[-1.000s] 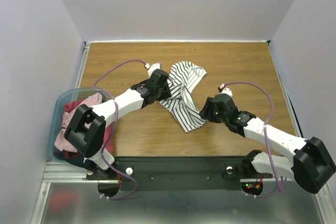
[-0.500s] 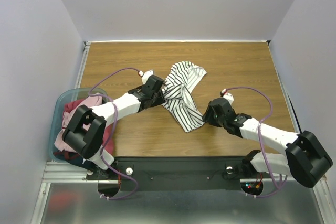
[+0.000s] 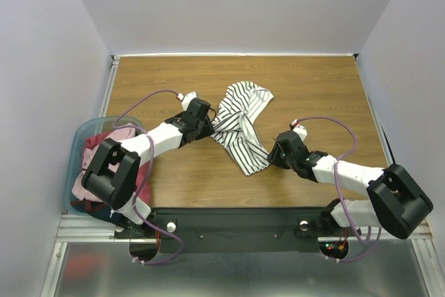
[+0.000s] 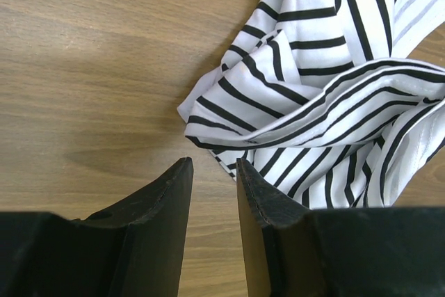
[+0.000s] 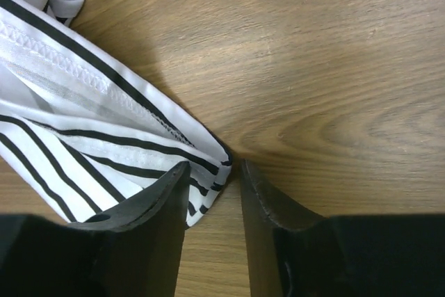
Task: Fold and stack the tank tops
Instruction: Flatten the tank top out
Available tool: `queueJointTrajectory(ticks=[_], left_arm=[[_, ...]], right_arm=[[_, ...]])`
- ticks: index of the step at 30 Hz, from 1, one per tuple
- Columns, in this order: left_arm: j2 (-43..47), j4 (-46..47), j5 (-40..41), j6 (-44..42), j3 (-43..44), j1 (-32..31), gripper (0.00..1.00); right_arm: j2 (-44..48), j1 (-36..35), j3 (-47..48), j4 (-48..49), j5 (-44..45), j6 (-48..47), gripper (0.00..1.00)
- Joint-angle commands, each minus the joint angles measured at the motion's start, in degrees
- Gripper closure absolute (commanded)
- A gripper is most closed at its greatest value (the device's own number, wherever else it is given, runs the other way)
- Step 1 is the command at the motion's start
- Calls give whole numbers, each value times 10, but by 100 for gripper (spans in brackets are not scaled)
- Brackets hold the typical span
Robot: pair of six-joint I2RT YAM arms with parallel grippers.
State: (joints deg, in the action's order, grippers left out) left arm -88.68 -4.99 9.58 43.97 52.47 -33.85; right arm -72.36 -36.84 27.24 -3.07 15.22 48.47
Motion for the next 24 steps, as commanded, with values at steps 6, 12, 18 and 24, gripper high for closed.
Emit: queueJointTrajectory(ticks=[6,12,18,24], left_arm=[[-35,31,-7,-5,18,10,57],[-47,31,4,-5,25,14,57],[-61,31,13,-9,31,19,57],[-72,46,13,-17,49,20,58]], right_arm=[[-21,-2,4,47,11,12,78],[-14,-2,5,47,17,10,96],[7,-2,4,42,36,3,100],[37,7,32,3,54,-12,100]])
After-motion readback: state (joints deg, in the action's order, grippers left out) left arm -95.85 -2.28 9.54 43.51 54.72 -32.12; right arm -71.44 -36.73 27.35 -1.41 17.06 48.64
